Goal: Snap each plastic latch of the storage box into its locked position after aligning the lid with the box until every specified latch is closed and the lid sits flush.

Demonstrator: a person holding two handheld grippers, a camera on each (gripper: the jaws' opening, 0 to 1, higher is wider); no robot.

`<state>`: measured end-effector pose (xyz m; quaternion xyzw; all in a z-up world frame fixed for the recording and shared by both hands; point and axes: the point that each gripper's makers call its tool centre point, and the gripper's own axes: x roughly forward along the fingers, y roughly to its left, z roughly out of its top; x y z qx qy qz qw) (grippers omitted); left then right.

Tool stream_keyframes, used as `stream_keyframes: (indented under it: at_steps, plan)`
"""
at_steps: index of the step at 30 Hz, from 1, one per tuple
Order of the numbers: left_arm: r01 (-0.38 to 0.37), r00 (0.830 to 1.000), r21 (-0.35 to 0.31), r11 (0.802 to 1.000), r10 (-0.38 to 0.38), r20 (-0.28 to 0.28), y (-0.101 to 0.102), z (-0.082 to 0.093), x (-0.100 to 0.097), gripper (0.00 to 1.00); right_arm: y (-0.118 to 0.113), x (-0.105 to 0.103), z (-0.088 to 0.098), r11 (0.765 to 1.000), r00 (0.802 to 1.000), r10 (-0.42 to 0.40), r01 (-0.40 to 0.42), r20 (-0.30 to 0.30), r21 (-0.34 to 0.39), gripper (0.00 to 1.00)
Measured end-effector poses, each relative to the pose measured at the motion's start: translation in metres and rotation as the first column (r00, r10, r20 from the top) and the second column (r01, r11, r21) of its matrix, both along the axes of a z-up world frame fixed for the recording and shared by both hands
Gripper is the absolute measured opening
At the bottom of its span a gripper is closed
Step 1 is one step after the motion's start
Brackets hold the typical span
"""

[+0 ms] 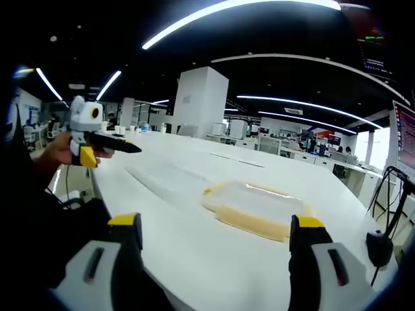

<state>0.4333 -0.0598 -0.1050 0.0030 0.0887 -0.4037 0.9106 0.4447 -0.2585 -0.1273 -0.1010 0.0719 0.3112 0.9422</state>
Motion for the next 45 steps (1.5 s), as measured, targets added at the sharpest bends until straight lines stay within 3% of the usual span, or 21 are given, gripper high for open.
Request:
stream_keyframes:
  at_steps: [9, 20, 45]
  plan:
    - [-0.009, 1.0, 0.001, 1.0, 0.009, -0.009, -0.006, -0.002, 0.0, 0.98, -0.004, 0.002, -0.002, 1.0, 1.0, -0.005, 0.005, -0.002, -0.005, 0.93]
    - [0.029, 0.999, 0.051, 0.998, -0.028, -0.02, -0.025, -0.014, -0.004, 0.97, -0.013, 0.003, -0.004, 1.0, 1.0, -0.022, 0.022, -0.006, -0.001, 0.92]
    - [0.046, 0.998, 0.052, 0.998, -0.044, -0.046, -0.042, -0.022, -0.004, 0.99, -0.03, 0.003, -0.007, 0.999, 0.999, -0.044, 0.044, -0.009, -0.002, 0.92]
